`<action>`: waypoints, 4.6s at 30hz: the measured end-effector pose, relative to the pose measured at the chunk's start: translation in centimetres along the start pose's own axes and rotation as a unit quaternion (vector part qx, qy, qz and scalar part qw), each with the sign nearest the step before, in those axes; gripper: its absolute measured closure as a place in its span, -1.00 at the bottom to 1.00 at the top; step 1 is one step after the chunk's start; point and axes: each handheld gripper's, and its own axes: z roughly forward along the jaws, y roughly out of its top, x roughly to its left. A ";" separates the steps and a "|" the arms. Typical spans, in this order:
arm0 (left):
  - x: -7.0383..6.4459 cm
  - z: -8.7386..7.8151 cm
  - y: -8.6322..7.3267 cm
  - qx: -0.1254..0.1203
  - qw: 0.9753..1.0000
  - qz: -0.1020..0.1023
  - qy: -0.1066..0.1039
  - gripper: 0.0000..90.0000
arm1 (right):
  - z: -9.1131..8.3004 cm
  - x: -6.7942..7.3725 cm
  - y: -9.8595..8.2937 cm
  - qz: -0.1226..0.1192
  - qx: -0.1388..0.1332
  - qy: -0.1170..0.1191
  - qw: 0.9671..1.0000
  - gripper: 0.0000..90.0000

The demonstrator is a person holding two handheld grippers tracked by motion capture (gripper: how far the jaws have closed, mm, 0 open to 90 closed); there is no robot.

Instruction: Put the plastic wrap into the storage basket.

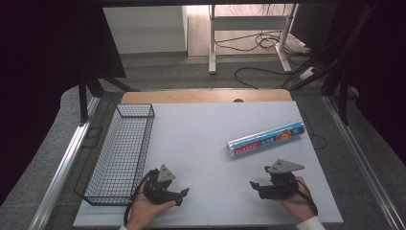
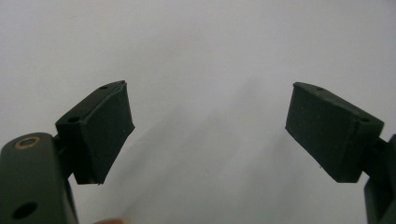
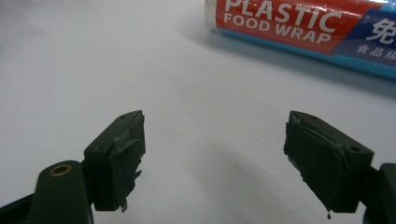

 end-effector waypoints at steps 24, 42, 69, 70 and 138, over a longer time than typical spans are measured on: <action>-0.2 -0.3 0.0 -0.008 1.000 0.011 -0.002 -0.68 | -0.7 -0.2 2.0 -0.005 0.011 0.017 1.000 -0.36; 0.3 -0.5 0.0 -0.013 1.000 0.003 0.001 -0.68 | -2.9 -8.3 4.4 0.042 0.016 -0.025 0.999 -0.30; 0.8 -0.6 -0.1 -0.012 1.000 -0.007 0.006 -0.69 | -2.4 -20.5 6.0 0.129 0.050 -0.118 0.983 -0.06; 0.8 -0.6 -0.1 -0.011 1.000 -0.006 0.007 -0.69 | -2.4 -20.9 6.1 0.130 0.052 -0.121 0.983 -0.02; 0.6 -1.1 0.2 -0.025 1.000 -0.008 0.015 -0.69 | 6.9 -15.5 8.9 0.013 0.147 -0.040 0.988 1.00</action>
